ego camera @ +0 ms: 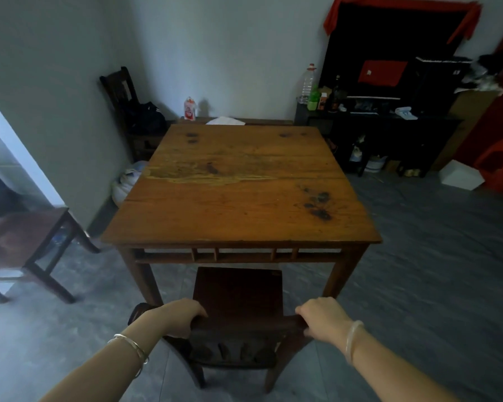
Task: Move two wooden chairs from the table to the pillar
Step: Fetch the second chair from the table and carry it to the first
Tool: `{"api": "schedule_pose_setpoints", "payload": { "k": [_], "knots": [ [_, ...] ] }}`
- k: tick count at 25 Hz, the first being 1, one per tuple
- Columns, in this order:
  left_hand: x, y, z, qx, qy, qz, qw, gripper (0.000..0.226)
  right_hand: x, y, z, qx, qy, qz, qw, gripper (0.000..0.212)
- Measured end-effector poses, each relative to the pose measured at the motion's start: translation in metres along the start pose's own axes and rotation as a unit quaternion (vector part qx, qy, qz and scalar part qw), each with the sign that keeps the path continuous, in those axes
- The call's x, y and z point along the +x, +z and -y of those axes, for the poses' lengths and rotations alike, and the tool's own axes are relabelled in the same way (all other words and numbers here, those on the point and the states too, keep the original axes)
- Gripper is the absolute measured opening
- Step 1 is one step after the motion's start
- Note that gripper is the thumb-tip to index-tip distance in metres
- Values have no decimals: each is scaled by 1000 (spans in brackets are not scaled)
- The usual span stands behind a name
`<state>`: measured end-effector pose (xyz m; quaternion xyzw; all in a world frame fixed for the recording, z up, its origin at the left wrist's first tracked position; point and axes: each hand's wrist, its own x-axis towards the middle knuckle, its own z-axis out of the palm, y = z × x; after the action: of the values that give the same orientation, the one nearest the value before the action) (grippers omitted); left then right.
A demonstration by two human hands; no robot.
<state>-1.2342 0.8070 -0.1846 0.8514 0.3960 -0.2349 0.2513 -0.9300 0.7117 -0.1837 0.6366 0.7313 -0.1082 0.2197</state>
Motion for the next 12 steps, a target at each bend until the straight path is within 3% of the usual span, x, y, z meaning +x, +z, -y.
{"api": "schedule_pose_setpoints", "payload": {
  "k": [12],
  "knots": [
    [-69, 20, 74, 59, 69, -14, 996, 36, -50, -6, 135, 57, 86, 6, 995, 40]
  ]
}}
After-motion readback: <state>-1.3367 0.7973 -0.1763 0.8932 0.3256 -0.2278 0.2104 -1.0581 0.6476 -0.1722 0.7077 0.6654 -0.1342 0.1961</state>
